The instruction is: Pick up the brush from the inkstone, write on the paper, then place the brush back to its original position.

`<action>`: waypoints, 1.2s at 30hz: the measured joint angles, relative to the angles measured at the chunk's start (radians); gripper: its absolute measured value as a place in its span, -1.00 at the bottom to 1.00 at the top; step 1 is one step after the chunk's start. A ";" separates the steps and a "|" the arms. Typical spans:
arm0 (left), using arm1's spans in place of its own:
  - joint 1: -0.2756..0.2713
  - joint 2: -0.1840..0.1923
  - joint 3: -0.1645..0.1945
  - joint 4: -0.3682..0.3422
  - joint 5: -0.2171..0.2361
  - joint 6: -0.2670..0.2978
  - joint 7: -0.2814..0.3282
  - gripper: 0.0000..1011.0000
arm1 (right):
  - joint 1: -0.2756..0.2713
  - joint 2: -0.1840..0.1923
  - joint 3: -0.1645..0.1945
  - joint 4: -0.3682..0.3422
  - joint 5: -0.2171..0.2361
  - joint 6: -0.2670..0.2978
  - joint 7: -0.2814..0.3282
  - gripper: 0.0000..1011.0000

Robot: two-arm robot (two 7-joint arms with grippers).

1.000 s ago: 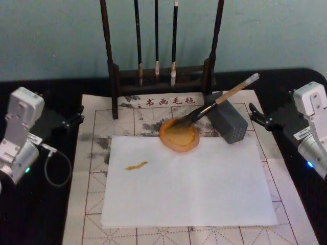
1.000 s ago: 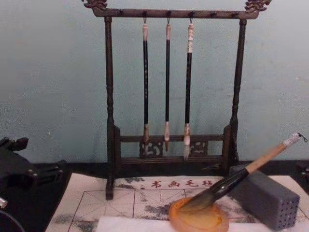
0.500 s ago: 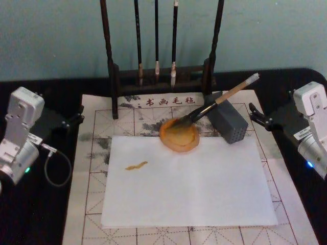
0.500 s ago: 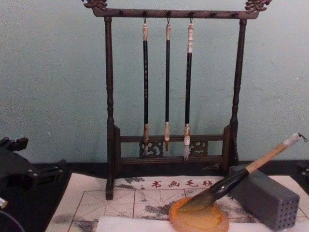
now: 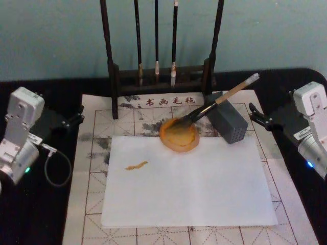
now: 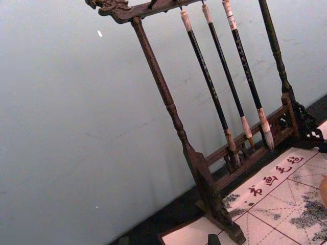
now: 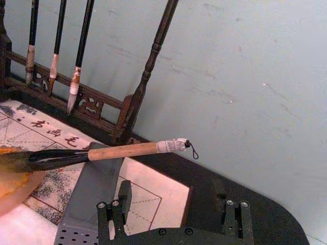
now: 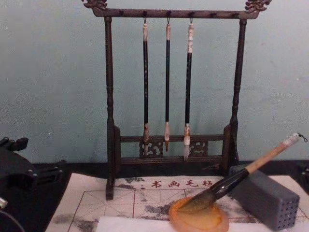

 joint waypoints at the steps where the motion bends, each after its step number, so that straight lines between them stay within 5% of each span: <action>1: 0.000 0.000 0.000 0.000 0.000 0.000 0.000 0.98 | 0.000 0.000 0.000 0.000 0.000 0.000 0.000 0.98; 10: 0.000 0.000 0.000 0.000 0.000 0.000 0.000 0.98 | -0.002 -0.006 0.009 0.000 0.003 0.006 0.008 0.98; 15: 0.000 0.000 0.000 0.000 0.000 0.000 0.000 0.98 | -0.008 -0.017 0.036 -0.009 0.056 0.044 0.051 0.98; 24: 0.000 0.000 0.000 0.000 0.000 0.000 0.000 0.98 | -0.019 -0.046 0.107 -0.037 0.242 0.193 0.186 0.98; 36: 0.000 0.000 0.000 0.000 0.000 0.000 0.000 0.98 | -0.012 -0.127 0.202 -0.035 0.454 0.384 0.267 0.98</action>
